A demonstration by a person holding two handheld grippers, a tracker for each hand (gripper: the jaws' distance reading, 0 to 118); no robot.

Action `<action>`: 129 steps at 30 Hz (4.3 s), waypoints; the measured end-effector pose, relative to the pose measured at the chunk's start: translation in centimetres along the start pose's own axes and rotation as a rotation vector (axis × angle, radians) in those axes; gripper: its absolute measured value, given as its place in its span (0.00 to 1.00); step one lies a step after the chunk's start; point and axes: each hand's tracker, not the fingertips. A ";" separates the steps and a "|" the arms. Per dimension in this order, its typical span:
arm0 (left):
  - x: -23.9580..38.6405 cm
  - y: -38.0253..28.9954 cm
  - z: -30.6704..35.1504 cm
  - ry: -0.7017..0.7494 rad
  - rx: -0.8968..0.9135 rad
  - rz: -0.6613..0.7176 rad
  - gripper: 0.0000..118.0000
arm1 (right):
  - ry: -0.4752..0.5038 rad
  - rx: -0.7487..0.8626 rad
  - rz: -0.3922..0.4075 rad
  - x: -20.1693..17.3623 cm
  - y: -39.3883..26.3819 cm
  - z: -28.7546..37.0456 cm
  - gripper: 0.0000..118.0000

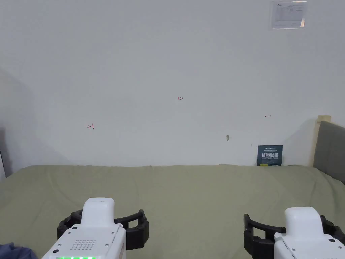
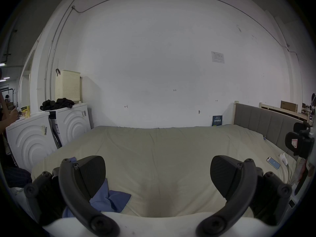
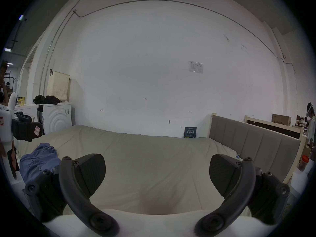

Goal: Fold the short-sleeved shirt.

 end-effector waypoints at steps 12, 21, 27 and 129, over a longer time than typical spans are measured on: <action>0.3 -0.2 0.2 -0.051 -0.016 0.009 0.00 | -0.015 -0.012 -0.008 0.3 0.1 0.5 0.00; -1.7 -0.7 0.1 -0.011 -0.040 0.025 0.00 | 0.015 -0.061 0.001 -0.6 -0.5 -0.5 0.00; -6.3 -1.2 1.9 0.098 -0.054 0.046 0.00 | 0.148 -0.073 0.002 -5.4 -0.6 -2.2 0.00; -4.1 2.2 -21.6 -0.203 -0.627 0.047 0.00 | 0.184 -0.253 -0.082 -6.2 -6.3 1.2 0.00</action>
